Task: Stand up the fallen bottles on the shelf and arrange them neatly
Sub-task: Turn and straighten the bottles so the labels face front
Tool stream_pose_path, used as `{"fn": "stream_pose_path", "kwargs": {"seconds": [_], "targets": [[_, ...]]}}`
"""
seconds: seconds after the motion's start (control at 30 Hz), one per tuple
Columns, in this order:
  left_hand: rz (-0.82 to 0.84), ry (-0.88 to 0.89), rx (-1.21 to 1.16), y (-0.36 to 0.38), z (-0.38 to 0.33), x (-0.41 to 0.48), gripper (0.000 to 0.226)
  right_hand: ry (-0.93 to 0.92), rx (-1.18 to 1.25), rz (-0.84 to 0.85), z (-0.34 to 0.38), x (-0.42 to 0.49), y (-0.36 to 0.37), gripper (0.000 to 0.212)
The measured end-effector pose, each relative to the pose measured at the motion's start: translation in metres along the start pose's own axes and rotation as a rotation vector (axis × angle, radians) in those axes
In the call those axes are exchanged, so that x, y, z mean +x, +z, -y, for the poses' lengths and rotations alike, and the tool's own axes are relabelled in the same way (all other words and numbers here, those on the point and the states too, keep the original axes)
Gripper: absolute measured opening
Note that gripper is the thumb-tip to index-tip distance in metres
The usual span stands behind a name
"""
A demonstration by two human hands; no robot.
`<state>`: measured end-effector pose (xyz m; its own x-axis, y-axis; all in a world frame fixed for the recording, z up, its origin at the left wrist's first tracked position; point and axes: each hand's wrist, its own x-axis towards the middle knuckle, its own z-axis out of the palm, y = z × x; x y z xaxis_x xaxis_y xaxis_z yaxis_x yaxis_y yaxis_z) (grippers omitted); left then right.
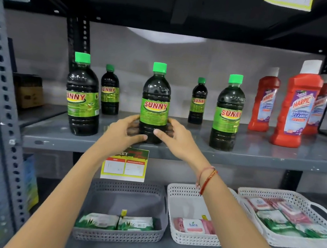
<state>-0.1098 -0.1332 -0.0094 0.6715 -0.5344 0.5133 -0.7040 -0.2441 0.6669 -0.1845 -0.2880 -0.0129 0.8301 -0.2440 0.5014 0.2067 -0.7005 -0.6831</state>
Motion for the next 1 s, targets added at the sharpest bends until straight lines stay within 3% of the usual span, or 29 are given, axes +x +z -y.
{"fn": "stream_pose_path", "kwargs": {"seconds": [0.27,0.33,0.47,0.53,0.6,0.67,0.77,0.87,1.0], "targets": [[0.016,0.016,-0.101,0.002,0.007,0.004,0.065,0.010,-0.005,-0.056,-0.007,0.001,0.004,0.048],[-0.029,0.044,-0.078,0.000,0.009,0.001,0.062,-0.023,0.029,-0.186,-0.004,0.000,0.010,0.048],[-0.395,0.200,-0.121,-0.035,0.013,-0.020,0.037,-0.218,0.126,-0.620,0.027,-0.014,0.034,0.032],[-0.643,0.234,-0.119,-0.068,0.024,-0.034,0.021,-0.291,0.145,-0.576,0.049,-0.015,0.052,0.024],[-0.766,0.167,-0.113,-0.100,0.043,-0.042,0.016,-0.279,0.145,-0.382,0.066,-0.006,0.077,0.031],[-0.678,0.021,-0.095,-0.121,0.065,-0.040,0.023,-0.197,0.096,-0.163,0.077,0.009,0.099,0.052],[-0.353,-0.120,-0.003,-0.135,0.093,-0.034,0.041,-0.080,0.050,0.034,0.086,0.033,0.126,0.074],[-0.066,-0.102,0.060,-0.133,0.101,-0.028,0.066,-0.012,0.143,0.089,0.085,0.050,0.136,0.067],[0.048,0.018,-0.003,-0.128,0.095,-0.021,0.058,0.003,0.195,0.096,0.078,0.058,0.141,0.065]]}}
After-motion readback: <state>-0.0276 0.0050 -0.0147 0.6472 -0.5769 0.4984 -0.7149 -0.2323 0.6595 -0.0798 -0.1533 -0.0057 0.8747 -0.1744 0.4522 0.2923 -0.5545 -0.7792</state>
